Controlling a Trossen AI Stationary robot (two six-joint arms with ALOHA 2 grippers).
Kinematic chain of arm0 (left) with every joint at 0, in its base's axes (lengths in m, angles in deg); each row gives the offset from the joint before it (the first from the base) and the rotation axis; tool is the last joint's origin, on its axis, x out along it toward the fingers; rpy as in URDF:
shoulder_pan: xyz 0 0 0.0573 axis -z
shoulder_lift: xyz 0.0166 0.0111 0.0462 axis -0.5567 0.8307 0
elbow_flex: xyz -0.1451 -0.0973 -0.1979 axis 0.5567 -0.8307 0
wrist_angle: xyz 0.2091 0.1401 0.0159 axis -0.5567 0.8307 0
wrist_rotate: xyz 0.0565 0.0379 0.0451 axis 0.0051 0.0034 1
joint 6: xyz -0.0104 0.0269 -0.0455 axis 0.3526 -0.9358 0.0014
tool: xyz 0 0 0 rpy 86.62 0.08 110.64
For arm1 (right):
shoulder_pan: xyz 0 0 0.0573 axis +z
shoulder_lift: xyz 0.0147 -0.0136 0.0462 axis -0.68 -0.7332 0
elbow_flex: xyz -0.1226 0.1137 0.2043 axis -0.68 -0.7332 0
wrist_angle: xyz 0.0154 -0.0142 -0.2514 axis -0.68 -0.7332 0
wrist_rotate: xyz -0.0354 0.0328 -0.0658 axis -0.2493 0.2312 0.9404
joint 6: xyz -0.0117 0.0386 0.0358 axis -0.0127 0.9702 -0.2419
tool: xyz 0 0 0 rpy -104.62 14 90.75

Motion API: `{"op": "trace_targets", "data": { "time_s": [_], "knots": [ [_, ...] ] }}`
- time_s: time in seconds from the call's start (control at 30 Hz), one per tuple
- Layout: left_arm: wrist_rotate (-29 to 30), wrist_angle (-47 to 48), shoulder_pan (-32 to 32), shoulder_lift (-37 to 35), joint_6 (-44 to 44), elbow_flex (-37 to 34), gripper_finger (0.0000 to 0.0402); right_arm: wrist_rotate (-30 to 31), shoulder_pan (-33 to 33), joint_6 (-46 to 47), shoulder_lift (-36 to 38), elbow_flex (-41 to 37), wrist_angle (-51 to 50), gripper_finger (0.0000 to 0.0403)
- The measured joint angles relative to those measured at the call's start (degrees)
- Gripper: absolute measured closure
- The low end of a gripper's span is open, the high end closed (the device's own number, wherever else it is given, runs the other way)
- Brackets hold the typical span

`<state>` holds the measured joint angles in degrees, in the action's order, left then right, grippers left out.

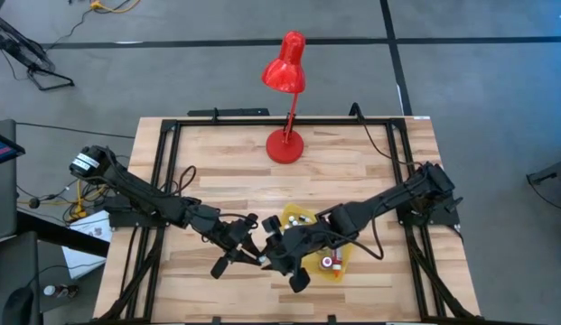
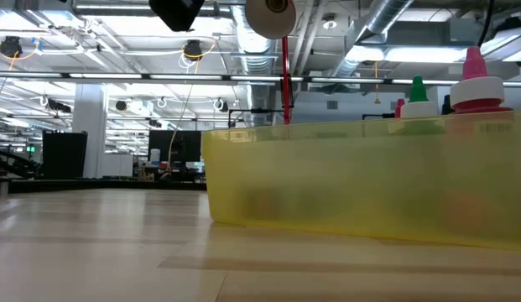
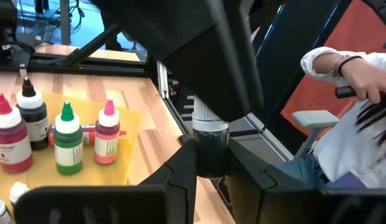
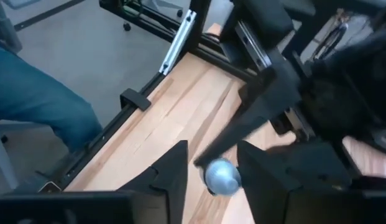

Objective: Pick & Place food coloring
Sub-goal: Put the green food coloring into the yellow bin

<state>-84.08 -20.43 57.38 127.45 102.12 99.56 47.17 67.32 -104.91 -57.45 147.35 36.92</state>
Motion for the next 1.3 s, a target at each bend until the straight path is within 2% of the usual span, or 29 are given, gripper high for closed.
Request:
{"op": "trace_targets", "data": {
  "time_s": [0.17,0.5,0.8,0.93,1.07,1.3],
  "knots": [
    [0.01,-0.81,-0.01,-0.02,-0.5,0.0,0.0345,-0.15,-0.74,2.21,0.0,0.0,-0.8,0.0294],
    [0.0,-0.81,-0.02,-0.02,-1.83,0.0,0.0345,-1.28,-0.99,3.29,0.0,0.0,-0.97,0.0286],
    [0.04,-0.97,0.0,-0.02,-1.88,0.0,0.0345,-1.6,-1.01,3.31,0.0,0.0,-1.0,0.0359],
    [2.19,-1.48,0.09,-0.02,-0.9,-0.02,0.0339,-1.61,-1.01,3.31,0.0,0.0,-1.07,0.036],
    [4.37,-1.57,0.06,-0.02,1.01,-0.04,0.0312,-1.55,-1.01,3.31,0.09,0.0,-1.43,0.0356],
    [7.17,-1.12,-0.3,-0.77,2.33,-0.04,0.0229,-0.98,-1.34,5.91,1.12,0.0,-4.88,0.035]
  ]
}}
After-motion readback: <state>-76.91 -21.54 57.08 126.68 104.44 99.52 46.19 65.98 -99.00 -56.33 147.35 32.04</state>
